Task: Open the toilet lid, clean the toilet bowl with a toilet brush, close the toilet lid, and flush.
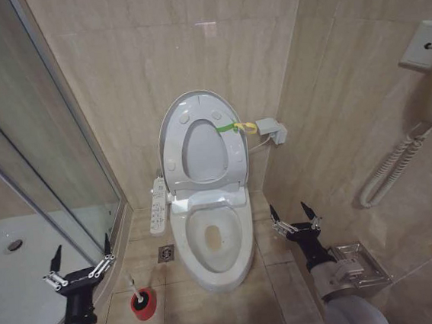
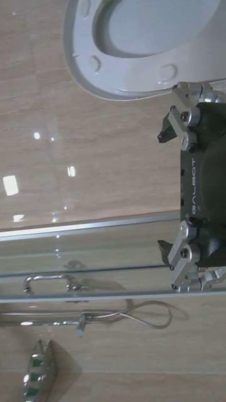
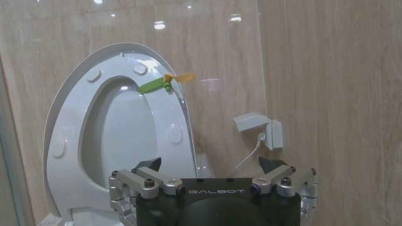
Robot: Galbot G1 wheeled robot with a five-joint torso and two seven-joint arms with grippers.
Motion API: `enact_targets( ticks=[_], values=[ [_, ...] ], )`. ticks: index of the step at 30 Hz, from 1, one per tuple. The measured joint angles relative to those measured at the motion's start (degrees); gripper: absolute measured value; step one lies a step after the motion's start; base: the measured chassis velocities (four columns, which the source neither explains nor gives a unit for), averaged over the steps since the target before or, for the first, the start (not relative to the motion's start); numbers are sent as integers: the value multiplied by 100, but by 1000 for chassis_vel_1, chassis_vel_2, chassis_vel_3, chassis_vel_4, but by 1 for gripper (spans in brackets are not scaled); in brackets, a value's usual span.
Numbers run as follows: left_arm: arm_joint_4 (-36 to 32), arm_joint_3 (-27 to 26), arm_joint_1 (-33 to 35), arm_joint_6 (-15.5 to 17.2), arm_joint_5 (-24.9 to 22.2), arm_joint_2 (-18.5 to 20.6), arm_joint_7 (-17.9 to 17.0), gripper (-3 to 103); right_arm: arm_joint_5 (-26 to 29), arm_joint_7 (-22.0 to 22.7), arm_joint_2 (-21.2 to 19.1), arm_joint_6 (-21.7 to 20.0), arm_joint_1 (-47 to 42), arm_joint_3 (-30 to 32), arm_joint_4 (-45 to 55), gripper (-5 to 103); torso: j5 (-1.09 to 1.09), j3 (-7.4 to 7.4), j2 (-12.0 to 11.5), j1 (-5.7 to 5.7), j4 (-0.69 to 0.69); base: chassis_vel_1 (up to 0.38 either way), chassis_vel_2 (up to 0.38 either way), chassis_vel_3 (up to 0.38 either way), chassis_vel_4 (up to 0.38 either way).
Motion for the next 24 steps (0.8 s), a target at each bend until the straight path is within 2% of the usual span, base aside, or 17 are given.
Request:
enact_targets(
  ticks=[6, 12, 17, 24],
  values=[
    [-177, 28, 85, -66, 14, -143, -2, 100, 0, 0, 0, 0, 0, 0, 0, 100, 0, 0, 0, 0, 0, 0, 0, 0, 0],
    [-259, 303, 61, -244, 97, -373, -12, 100, 0, 0, 0, 0, 0, 0, 0, 100, 0, 0, 0, 0, 0, 0, 0, 0, 0],
    [62, 376, -67, -437, 144, -385, -45, 99, 0, 0, 0, 0, 0, 0, 0, 100, 0, 0, 0, 0, 0, 0, 0, 0, 0],
    [301, 489, -214, -539, 95, -424, -123, 99, 0, 0, 0, 0, 0, 0, 0, 100, 0, 0, 0, 0, 0, 0, 0, 0, 0]
  ],
)
